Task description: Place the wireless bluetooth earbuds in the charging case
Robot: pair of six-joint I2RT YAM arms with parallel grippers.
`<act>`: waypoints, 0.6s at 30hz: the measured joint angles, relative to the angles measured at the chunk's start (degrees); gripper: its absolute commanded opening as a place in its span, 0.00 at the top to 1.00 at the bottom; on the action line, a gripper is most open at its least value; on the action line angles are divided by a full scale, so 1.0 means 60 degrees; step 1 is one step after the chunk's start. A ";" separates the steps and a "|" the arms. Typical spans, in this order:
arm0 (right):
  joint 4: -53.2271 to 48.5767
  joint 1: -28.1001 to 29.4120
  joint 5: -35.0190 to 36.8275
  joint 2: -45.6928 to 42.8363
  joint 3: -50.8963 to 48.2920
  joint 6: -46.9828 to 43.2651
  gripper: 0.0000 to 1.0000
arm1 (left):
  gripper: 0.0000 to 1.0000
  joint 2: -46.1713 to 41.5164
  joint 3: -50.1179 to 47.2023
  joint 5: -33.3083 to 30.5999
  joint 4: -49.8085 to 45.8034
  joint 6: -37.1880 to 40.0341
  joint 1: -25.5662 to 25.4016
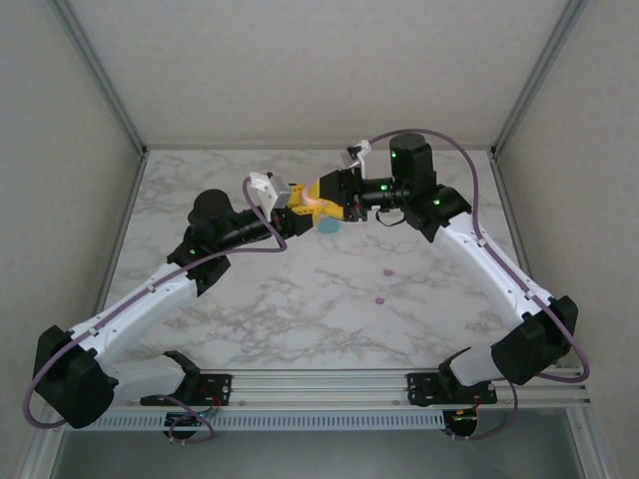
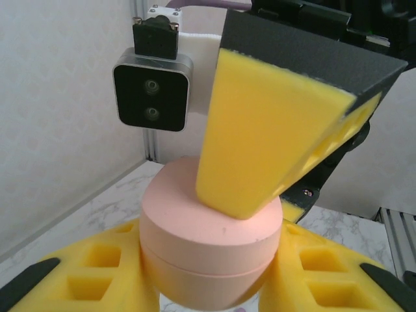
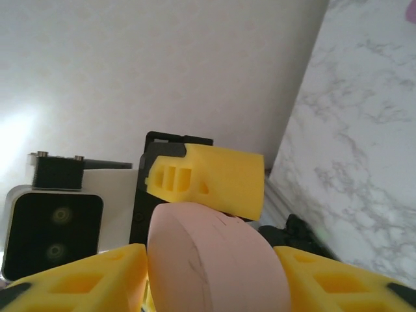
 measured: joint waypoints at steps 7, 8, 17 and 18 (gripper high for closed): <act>0.0601 -0.0095 -0.0259 -0.0018 -0.0215 0.0415 0.70 | 0.75 0.0007 0.0004 0.0029 0.0036 -0.0066 0.0004; 0.0696 -0.0109 -0.0259 -0.0036 -0.0280 0.0455 0.72 | 0.74 0.0007 0.0007 0.0029 0.0011 -0.0055 0.0004; 0.1555 -0.0135 -0.0084 -0.0328 -0.1107 0.0962 0.82 | 0.59 0.0007 0.0106 0.0073 -0.0812 0.0488 0.0000; 0.1705 -0.0135 -0.0044 -0.0393 -0.1228 0.1016 0.82 | 0.49 0.0007 0.0142 0.0087 -0.0918 0.0565 0.0000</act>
